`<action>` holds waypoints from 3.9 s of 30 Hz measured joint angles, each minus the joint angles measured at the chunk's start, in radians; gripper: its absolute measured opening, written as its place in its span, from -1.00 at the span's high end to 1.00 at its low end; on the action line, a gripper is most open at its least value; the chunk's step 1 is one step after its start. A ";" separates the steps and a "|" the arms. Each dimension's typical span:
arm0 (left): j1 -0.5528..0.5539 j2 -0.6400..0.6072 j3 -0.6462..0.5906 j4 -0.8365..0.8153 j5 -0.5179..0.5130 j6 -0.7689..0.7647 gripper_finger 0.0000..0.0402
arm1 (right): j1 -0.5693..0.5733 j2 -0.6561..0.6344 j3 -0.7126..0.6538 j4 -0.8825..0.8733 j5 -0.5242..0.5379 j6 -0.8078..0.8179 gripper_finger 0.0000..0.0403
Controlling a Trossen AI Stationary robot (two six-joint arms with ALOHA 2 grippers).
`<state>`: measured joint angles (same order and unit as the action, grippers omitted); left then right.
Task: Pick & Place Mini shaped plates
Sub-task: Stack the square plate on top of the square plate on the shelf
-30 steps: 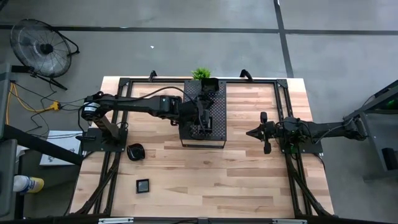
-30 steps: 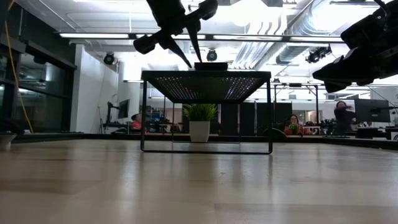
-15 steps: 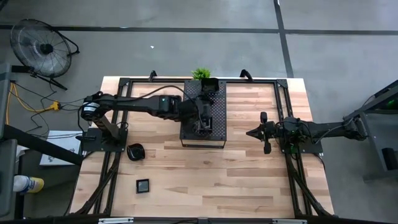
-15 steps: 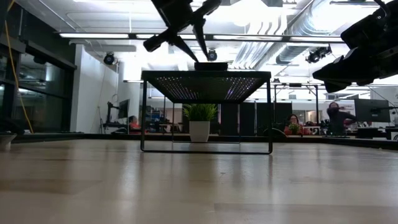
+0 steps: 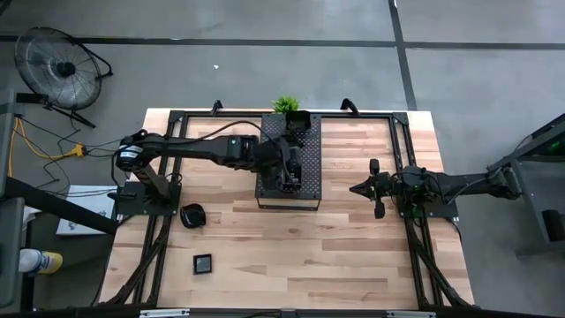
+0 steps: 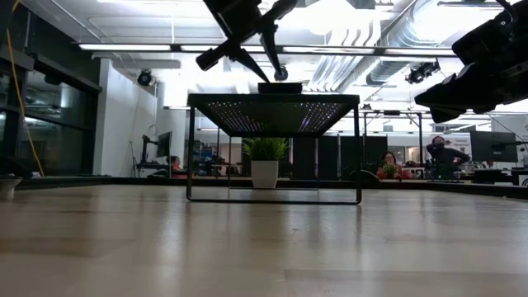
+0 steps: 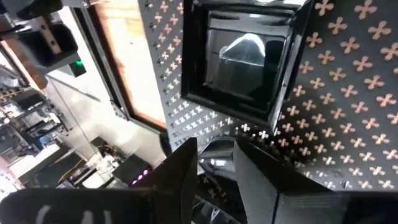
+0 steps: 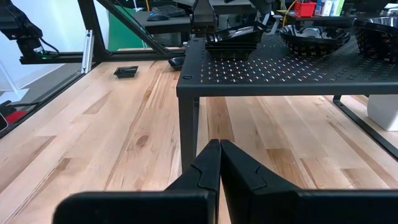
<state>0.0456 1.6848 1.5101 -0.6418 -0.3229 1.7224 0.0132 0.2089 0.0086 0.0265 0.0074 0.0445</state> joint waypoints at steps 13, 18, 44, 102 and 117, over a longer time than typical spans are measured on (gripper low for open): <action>0.000 0.003 0.000 -0.003 0.066 -0.002 0.50 | 0.000 0.000 0.000 0.000 0.000 0.000 0.98; 0.000 0.016 0.000 0.008 0.047 -0.001 0.50 | 0.000 0.000 0.000 0.000 0.000 0.000 0.98; -0.001 0.042 0.000 0.064 -0.064 0.028 0.50 | 0.000 0.000 0.000 0.000 0.000 0.000 0.98; 0.085 -0.078 0.001 -0.060 0.260 -1.037 -0.13 | 0.000 0.000 0.000 0.000 0.000 0.000 0.98; 0.085 -0.032 -0.003 -0.071 0.259 -1.197 -0.13 | 0.000 0.000 0.000 0.000 0.000 0.000 0.98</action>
<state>0.1307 1.6527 1.5074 -0.7123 -0.0635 0.5255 0.0128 0.2089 0.0086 0.0265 0.0076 0.0446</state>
